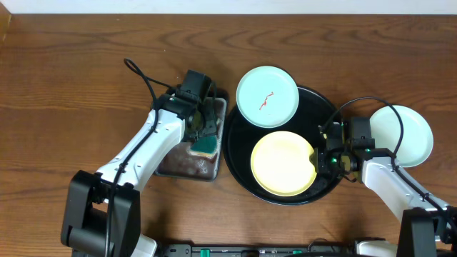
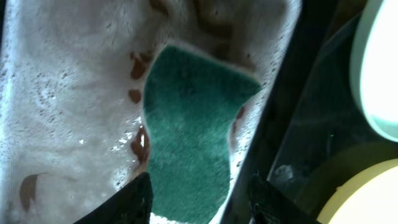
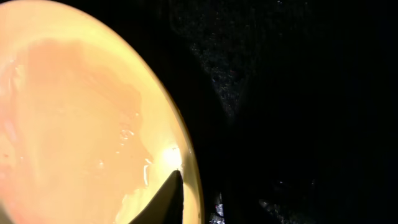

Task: Clean dirty plates on tray and stack at the side
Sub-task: 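Return the sponge to the soapy tray with the left gripper, then lift the yellow plate off the black tray with the right gripper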

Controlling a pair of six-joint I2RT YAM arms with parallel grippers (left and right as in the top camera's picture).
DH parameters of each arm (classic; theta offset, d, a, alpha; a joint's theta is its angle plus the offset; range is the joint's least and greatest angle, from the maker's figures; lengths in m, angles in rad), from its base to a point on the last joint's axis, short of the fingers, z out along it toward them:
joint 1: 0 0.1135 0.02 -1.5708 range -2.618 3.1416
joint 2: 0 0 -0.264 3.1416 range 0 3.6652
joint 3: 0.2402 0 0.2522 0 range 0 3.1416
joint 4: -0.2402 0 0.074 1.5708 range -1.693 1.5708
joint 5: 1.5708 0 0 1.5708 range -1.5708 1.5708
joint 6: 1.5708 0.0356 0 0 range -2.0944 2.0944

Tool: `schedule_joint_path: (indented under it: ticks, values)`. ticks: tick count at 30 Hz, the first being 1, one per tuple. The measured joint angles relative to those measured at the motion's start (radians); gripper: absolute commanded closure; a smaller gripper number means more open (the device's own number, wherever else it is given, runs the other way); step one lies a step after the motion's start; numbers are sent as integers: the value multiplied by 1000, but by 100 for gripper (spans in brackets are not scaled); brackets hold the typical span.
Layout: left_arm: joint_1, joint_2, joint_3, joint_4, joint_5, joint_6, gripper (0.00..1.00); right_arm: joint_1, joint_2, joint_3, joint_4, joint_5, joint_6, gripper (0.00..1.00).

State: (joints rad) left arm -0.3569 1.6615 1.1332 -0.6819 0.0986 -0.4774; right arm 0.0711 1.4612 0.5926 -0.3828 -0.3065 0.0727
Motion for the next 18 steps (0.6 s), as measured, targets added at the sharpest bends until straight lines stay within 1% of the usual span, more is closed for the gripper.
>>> schedule_joint_path:
  ticks: [1,3,12,18]
  values:
    - [0,0,-1,-6,0,2,48,0,0,-1,1,3,2,99]
    - [0,0,-2,-13,0,3,44,0,0,-4,1,-6,12,99]
    - [0,0,-2,-16,0,4,43,0,-16,-4,0,-19,14,99]
    - [0,0,-2,-17,0,3,40,0,-138,34,-26,23,14,99]
